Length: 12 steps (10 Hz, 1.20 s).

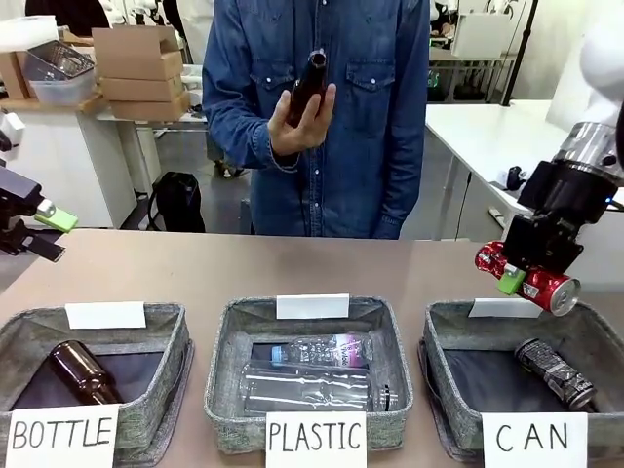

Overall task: Sort the can waste into the basket.
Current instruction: Pick up the can waste from the table and place it in the right Fabric basket.

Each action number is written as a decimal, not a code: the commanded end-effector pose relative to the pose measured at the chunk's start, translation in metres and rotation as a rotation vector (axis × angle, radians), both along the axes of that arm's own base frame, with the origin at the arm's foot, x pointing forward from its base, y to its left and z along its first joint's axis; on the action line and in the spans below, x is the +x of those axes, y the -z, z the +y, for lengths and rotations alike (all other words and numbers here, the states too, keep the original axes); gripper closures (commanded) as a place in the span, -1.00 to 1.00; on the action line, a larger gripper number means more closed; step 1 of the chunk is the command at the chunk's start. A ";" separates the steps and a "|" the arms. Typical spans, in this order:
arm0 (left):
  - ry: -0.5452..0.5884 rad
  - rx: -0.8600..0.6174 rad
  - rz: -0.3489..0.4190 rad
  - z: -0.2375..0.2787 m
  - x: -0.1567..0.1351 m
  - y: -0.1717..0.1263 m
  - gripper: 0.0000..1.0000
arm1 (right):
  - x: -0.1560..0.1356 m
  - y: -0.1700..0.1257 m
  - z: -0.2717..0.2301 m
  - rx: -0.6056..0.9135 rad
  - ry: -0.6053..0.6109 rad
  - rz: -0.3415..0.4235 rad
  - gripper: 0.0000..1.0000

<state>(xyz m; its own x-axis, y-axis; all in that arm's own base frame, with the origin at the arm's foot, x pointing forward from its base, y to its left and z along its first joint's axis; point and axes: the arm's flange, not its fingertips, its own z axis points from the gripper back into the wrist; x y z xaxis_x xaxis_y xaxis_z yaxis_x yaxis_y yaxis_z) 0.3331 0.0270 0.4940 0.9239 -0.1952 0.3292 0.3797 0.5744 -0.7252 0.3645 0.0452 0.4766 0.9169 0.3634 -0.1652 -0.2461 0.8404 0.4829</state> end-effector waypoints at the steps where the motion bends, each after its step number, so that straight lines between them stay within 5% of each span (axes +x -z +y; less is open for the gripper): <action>1: 0.013 0.004 -0.003 0.003 -0.002 0.000 -1.00 | 0.007 -0.004 0.001 0.024 0.029 -0.006 -1.00; 10: 0.013 0.004 -0.003 0.003 -0.002 0.000 -1.00 | 0.002 0.002 -0.008 0.067 0.073 -0.012 -1.00; 11: 0.013 0.004 -0.003 0.003 -0.002 0.000 -1.00 | 0.004 -0.004 -0.009 0.181 0.117 -0.054 -1.00; 12: 0.013 0.004 -0.003 0.003 -0.002 0.000 -1.00 | 0.004 -0.015 -0.014 0.485 0.166 -0.123 -1.00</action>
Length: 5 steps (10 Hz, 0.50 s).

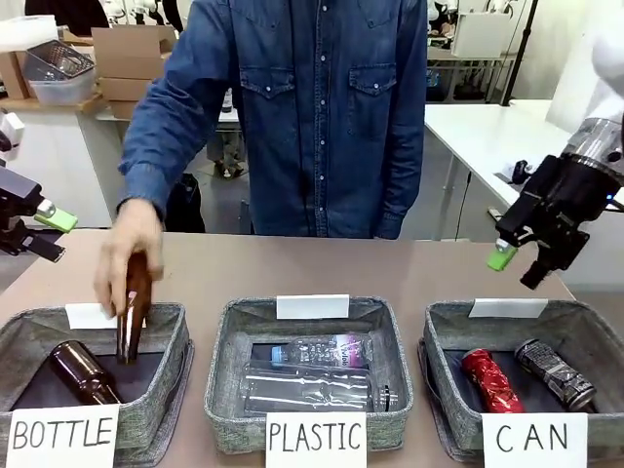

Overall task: Sort the can waste into the basket.
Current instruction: Pick up the can waste from the table and place it in the right Fabric basket.

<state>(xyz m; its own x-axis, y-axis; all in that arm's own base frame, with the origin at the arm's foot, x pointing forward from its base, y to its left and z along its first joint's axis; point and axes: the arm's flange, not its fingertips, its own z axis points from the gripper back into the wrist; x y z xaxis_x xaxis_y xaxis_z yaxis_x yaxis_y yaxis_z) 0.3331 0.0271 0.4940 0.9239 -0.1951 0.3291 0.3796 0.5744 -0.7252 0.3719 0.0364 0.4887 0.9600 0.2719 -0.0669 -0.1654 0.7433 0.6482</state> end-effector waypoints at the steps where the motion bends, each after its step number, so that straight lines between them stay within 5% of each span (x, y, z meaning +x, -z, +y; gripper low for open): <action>1: 0.013 0.004 -0.003 0.003 -0.002 0.000 -1.00 | -0.005 -0.015 -0.016 0.584 0.064 -0.137 -1.00; 2: 0.013 0.004 -0.003 0.003 -0.002 0.000 -1.00 | -0.002 -0.019 -0.028 0.813 0.163 -0.106 -1.00; 4: 0.013 0.004 -0.003 0.003 -0.002 0.000 -1.00 | 0.005 -0.009 -0.045 0.962 0.277 -0.055 -1.00; 5: 0.013 0.004 -0.003 0.003 -0.002 0.000 -1.00 | 0.001 -0.030 -0.031 0.479 0.140 -0.027 -1.00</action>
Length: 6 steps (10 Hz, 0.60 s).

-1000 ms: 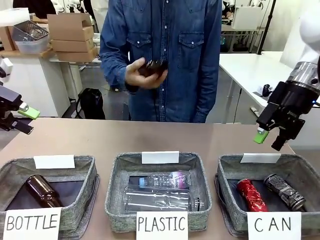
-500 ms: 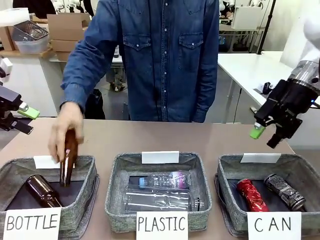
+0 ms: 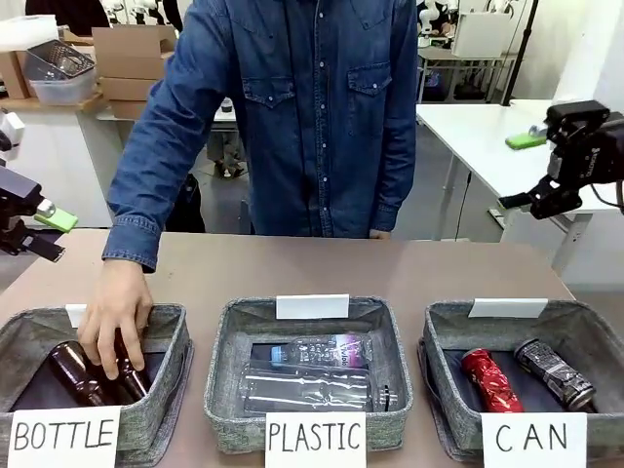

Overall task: Sort the can waste into the basket.
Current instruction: Pick up the can waste from the table and place it in the right Fabric basket.

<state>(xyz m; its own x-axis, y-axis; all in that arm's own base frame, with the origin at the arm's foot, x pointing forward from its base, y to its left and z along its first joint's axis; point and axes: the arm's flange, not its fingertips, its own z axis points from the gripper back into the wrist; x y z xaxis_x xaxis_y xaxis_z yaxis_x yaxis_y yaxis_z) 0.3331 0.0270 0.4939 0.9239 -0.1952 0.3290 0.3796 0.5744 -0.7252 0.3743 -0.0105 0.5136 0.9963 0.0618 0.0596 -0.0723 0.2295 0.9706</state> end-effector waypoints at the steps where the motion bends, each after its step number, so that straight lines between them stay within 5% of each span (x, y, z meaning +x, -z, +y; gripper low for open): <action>1: 0.013 0.004 -0.003 0.003 -0.002 0.000 -1.00 | -0.002 -0.005 0.016 -0.165 -0.063 -0.016 -1.00; 4: 0.000 0.000 0.000 0.000 0.000 0.000 -1.00 | -0.002 -0.005 0.016 -0.165 -0.063 -0.016 -1.00; 6: -0.192 -0.117 -0.085 0.066 0.027 -0.059 -1.00 | -0.002 -0.005 0.016 -0.165 -0.063 -0.016 -1.00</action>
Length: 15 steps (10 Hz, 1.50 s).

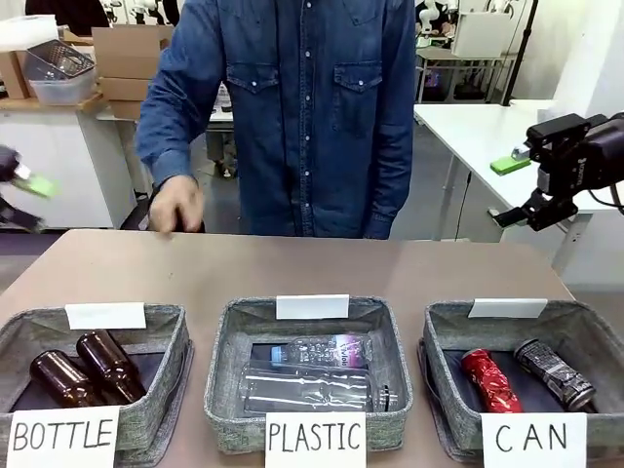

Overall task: Sort the can waste into the basket.
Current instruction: Pick up the can waste from the table and place it in the right Fabric basket.

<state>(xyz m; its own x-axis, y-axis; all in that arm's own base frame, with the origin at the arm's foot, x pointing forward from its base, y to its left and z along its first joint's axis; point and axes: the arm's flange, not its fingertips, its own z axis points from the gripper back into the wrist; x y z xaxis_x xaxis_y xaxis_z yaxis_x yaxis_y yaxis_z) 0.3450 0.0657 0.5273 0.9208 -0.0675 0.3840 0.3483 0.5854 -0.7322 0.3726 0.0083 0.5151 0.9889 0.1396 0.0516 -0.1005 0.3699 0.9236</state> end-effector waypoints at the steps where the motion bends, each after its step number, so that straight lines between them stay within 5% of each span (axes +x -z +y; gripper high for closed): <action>1: -0.144 -0.035 -0.055 0.040 0.020 -0.027 -1.00 | 0.000 -0.004 -0.003 -0.010 0.005 -0.009 -1.00; 2: 0.000 0.000 0.000 0.000 0.000 0.000 -1.00 | 0.000 -0.004 -0.003 -0.010 0.005 -0.009 -1.00; 5: -0.068 -0.003 -0.026 0.017 0.003 -0.017 -1.00 | 0.000 -0.004 -0.003 -0.010 0.005 -0.009 -1.00; 7: 0.116 0.003 0.051 -0.039 -0.019 0.009 -1.00 | 0.000 -0.004 -0.003 -0.010 0.005 -0.009 -1.00; 9: 0.125 0.012 0.104 -0.057 -0.026 0.026 -1.00 | 0.000 -0.004 -0.003 -0.010 0.005 -0.009 -1.00; 10: 0.091 0.005 0.052 -0.038 -0.014 0.013 -1.00 | 0.000 -0.004 -0.003 -0.010 0.005 -0.009 -1.00; 15: 0.091 0.005 0.052 -0.038 -0.014 0.013 -1.00 | 0.000 -0.004 -0.003 -0.010 0.005 -0.009 -1.00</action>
